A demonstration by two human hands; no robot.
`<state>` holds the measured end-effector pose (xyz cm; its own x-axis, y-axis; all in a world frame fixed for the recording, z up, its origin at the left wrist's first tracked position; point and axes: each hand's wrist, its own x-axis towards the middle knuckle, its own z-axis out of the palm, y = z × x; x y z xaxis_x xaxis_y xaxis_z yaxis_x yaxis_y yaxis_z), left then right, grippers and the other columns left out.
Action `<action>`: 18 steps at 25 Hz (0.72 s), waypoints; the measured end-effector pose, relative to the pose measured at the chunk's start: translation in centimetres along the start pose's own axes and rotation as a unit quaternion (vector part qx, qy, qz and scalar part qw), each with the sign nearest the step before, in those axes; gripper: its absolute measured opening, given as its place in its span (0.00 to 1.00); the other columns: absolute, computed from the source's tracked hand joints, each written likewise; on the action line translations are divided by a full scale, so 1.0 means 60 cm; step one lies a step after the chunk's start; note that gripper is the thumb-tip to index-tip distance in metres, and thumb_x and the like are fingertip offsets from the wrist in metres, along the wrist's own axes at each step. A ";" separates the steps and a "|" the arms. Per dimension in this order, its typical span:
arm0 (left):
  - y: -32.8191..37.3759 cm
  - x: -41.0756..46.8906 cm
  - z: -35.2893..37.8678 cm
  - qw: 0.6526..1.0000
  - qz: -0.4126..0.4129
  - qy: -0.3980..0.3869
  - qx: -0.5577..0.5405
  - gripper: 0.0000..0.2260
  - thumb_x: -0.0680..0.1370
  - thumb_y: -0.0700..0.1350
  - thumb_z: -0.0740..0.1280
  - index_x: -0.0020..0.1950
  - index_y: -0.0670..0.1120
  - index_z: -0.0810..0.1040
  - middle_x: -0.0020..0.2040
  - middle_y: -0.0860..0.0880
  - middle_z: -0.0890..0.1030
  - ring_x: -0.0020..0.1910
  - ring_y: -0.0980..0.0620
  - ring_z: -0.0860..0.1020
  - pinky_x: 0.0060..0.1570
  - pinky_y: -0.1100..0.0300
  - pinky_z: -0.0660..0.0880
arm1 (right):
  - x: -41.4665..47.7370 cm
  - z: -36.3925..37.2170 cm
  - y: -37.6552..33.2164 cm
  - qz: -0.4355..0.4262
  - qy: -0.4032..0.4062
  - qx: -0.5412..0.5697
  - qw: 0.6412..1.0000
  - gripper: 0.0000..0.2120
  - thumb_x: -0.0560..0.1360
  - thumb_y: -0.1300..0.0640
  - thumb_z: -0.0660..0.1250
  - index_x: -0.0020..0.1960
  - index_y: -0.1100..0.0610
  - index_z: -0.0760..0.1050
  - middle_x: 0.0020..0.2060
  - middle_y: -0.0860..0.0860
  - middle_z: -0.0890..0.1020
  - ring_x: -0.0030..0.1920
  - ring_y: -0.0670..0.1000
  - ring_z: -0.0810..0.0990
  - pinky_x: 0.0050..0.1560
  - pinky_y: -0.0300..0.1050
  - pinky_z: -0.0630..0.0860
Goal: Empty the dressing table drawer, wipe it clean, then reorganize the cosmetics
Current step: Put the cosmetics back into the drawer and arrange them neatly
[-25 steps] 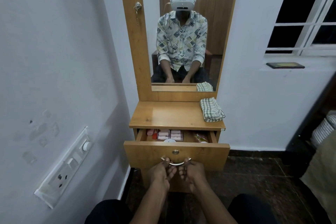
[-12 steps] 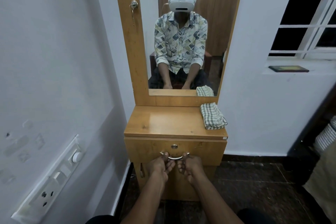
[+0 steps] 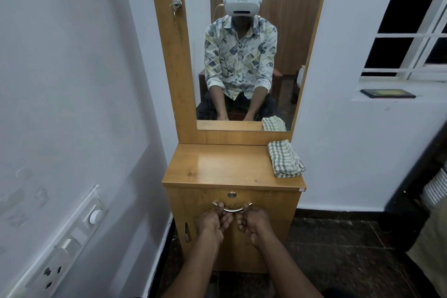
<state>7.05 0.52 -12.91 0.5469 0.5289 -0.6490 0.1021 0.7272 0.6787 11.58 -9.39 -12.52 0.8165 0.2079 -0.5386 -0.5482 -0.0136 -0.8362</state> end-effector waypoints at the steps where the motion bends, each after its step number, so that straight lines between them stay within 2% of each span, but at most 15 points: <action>1: 0.000 0.002 0.000 1.000 0.000 -0.001 -0.001 0.05 0.78 0.36 0.69 0.52 0.35 0.77 0.39 0.39 0.79 0.20 0.52 0.79 0.20 0.62 0.77 | -0.001 0.000 -0.003 -0.002 -0.001 -0.005 1.000 0.16 0.84 0.60 0.58 0.40 0.63 0.74 0.24 0.56 0.74 0.16 0.46 0.69 0.18 0.35 0.66; 5: 0.004 0.003 -0.001 1.000 0.000 -0.005 0.011 0.06 0.77 0.36 0.69 0.52 0.35 0.78 0.40 0.39 0.80 0.25 0.49 0.81 0.21 0.61 0.77 | -0.003 -0.002 -0.010 0.002 -0.010 -0.023 1.000 0.15 0.84 0.60 0.57 0.42 0.64 0.73 0.25 0.56 0.73 0.15 0.45 0.69 0.18 0.34 0.66; 9: 0.008 0.001 -0.003 1.000 0.001 -0.006 0.009 0.04 0.77 0.35 0.69 0.49 0.35 0.78 0.40 0.39 0.80 0.21 0.51 0.80 0.20 0.61 0.77 | -0.006 -0.002 -0.013 0.005 -0.011 -0.015 1.000 0.13 0.84 0.60 0.57 0.45 0.64 0.74 0.24 0.55 0.73 0.16 0.46 0.69 0.18 0.35 0.66; 14: 0.005 0.009 -0.016 0.999 -0.003 -0.023 0.043 0.07 0.76 0.38 0.71 0.49 0.35 0.78 0.43 0.37 0.83 0.26 0.50 0.83 0.20 0.62 0.76 | -0.010 -0.009 -0.013 0.011 -0.031 -0.028 0.999 0.15 0.84 0.57 0.57 0.45 0.64 0.75 0.26 0.55 0.75 0.18 0.46 0.70 0.21 0.36 0.67; 16: 0.001 0.008 -0.018 0.997 0.024 -0.021 0.073 0.08 0.77 0.39 0.72 0.47 0.34 0.79 0.42 0.36 0.84 0.29 0.46 0.82 0.21 0.62 0.75 | -0.010 -0.011 -0.005 0.004 -0.034 -0.034 0.999 0.17 0.84 0.55 0.58 0.43 0.64 0.76 0.25 0.54 0.75 0.20 0.47 0.70 0.22 0.37 0.67; 18: -0.005 0.002 -0.021 0.990 0.070 -0.025 0.116 0.11 0.78 0.41 0.71 0.44 0.31 0.80 0.38 0.35 0.82 0.28 0.45 0.78 0.21 0.62 0.71 | -0.006 -0.016 0.004 -0.018 -0.043 -0.054 0.997 0.18 0.84 0.54 0.59 0.41 0.63 0.76 0.24 0.55 0.75 0.20 0.49 0.70 0.22 0.37 0.66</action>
<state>6.00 0.92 -13.62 0.6087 0.5909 -0.5294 0.2076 0.5253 0.8252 11.34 -10.42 -12.60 0.8137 0.2938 -0.5016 -0.4926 -0.1099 -0.8633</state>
